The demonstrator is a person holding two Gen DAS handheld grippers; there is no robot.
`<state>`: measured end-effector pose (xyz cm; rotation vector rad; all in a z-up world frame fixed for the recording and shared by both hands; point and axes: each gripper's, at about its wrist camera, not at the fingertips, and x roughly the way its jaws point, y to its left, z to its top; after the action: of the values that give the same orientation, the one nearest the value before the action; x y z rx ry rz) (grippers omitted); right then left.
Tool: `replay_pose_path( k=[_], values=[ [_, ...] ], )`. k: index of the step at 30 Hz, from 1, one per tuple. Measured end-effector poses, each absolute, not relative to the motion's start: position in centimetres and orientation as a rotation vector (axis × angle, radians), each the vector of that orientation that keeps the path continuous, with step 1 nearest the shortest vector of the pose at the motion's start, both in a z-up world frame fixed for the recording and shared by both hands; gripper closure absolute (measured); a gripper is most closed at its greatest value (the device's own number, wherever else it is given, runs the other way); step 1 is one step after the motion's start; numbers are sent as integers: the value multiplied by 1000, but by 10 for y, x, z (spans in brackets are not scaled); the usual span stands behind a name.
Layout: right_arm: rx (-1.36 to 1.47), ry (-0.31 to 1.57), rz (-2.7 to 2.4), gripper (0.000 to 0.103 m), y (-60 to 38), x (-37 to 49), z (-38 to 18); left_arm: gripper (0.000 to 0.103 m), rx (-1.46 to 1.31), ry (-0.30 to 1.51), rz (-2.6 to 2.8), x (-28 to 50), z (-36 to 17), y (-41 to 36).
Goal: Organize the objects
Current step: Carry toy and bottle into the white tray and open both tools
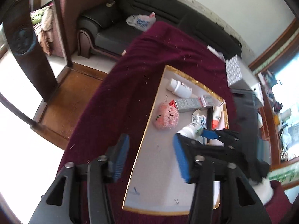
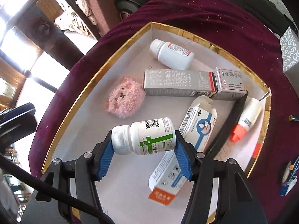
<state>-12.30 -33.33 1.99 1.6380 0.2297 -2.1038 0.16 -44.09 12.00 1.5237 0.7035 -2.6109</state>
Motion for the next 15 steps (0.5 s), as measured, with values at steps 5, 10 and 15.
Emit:
replay_pose_path(
  k=[5, 10, 15],
  values=[
    [1683, 189, -2103, 43, -333, -130, 16, 56, 1518, 765, -2610, 18, 118, -449],
    [1693, 121, -2138, 42, -324, -129, 26, 56, 1519, 852, -2594, 22, 111, -452],
    [1647, 62, -2234, 41, -289, -122, 61, 56, 1517, 909, -2602, 20, 109, -441]
  ],
)
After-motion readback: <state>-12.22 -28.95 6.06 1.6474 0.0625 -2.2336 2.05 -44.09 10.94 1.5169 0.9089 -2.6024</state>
